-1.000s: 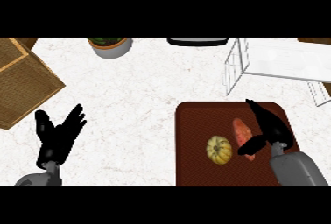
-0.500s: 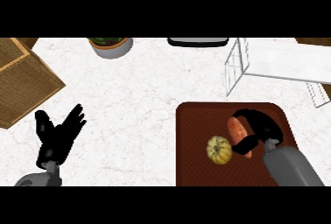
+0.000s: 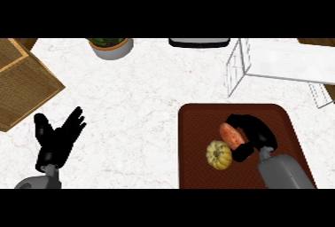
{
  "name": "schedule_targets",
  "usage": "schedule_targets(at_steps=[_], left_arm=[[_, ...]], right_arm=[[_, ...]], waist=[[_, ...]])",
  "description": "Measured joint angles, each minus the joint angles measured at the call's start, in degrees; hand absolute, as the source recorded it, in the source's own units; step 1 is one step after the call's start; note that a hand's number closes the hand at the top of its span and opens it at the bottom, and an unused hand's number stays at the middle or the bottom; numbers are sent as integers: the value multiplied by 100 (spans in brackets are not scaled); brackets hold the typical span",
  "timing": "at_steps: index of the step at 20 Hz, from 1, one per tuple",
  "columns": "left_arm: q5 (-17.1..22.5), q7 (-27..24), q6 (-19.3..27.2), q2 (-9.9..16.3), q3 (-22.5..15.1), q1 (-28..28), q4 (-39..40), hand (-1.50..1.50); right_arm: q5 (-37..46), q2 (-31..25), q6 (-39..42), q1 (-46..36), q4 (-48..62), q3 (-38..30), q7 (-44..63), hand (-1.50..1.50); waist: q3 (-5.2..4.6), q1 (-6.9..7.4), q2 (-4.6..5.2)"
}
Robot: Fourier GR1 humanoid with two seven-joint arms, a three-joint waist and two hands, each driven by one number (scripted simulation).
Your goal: Pick the sweet potato from the tray and place it in the tiered shelf
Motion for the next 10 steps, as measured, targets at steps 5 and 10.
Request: schedule_targets(at_steps=[5,10], left_arm=[[-39,66,-36,-52,32,24,-97,0],[-76,-17,-39,-89,65,82,-41,0]], right_arm=[[-68,4,295,61,-493,-126,-56,150],[-240,2,399,89,-1391,-337,87,150]], waist=[[36,3,26],[46,-15,25]])
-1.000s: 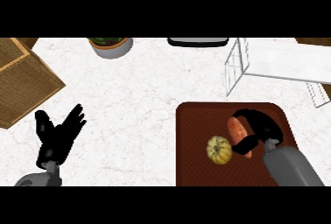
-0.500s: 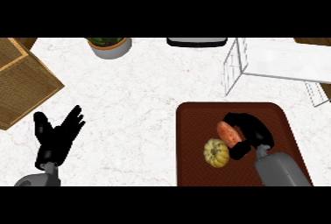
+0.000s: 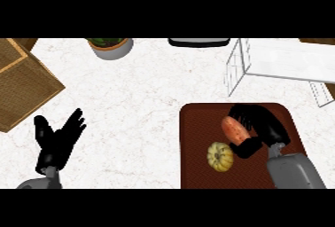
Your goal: Pick the sweet potato from the tray and place it in the tiered shelf
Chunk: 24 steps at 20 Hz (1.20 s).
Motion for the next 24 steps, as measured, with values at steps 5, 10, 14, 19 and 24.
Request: schedule_targets(at_steps=[5,10,14,19,24], left_arm=[[22,11,-24,40,57,73,-20,0],[15,49,-13,22,45,116,-125,0],[-46,148,36,-31,-21,22,-163,0],[-50,137,0,-43,-2,-34,-90,0],[-88,255,49,-93,-34,-40,-210,0]], right_arm=[[-87,23,-23,7,-1490,-188,513,150],[-280,-116,319,-263,-2978,-687,1534,150],[-613,-337,845,-825,-3710,-1211,2474,150],[-1213,-817,1336,-1825,-3665,-2055,3214,150],[-1610,-1307,1449,-2665,-2956,-2659,3424,150]], waist=[[0,-65,-25],[-2,-79,-33],[-2,-46,-20],[-2,-1,-4],[0,35,6]])
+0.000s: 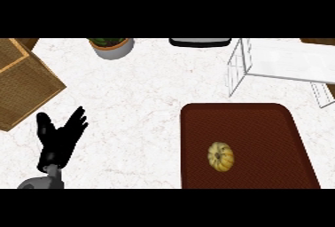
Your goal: Pick the sweet potato from the tray and place it in the tiered shelf
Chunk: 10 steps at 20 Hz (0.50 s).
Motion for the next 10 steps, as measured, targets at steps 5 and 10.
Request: schedule_targets(at_steps=[5,10], left_arm=[[-17,-58,-33,-16,24,-89,137,0],[-63,-214,-86,7,62,-153,335,0]], right_arm=[[-31,-530,-85,-895,1159,-265,-166,150],[136,-997,-296,-1436,2485,-298,-876,150]], waist=[[0,29,14],[0,53,27]])
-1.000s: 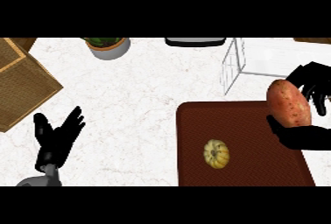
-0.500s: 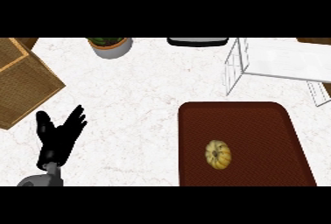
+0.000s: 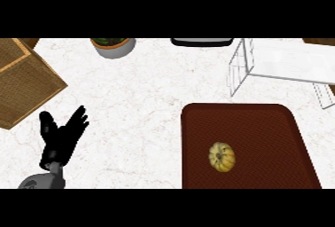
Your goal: Pick the sweet potato from the tray and place it in the tiered shelf
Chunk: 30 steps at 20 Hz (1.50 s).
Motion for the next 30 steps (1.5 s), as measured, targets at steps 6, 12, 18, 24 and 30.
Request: schedule_targets(at_steps=[6,12,18,24,30], left_arm=[[-5,-39,-1,-59,3,0,-2,0],[-24,112,45,-66,12,-134,-52,0],[-38,106,-24,-41,0,-4,-156,0],[-18,144,-81,-41,9,-99,-116,0],[-10,192,-95,-51,23,-111,-126,0]], right_arm=[[144,-393,-85,-284,1428,111,-1034,150],[540,-580,-374,-702,2757,426,-1947,150],[911,-566,-978,-922,3893,560,-2771,150],[1262,-549,-1533,-1356,4964,651,-3347,150],[1340,-595,-1833,-1547,5692,586,-4038,150]], waist=[[2,17,6],[3,46,15],[4,66,19],[5,95,32],[6,96,36]])
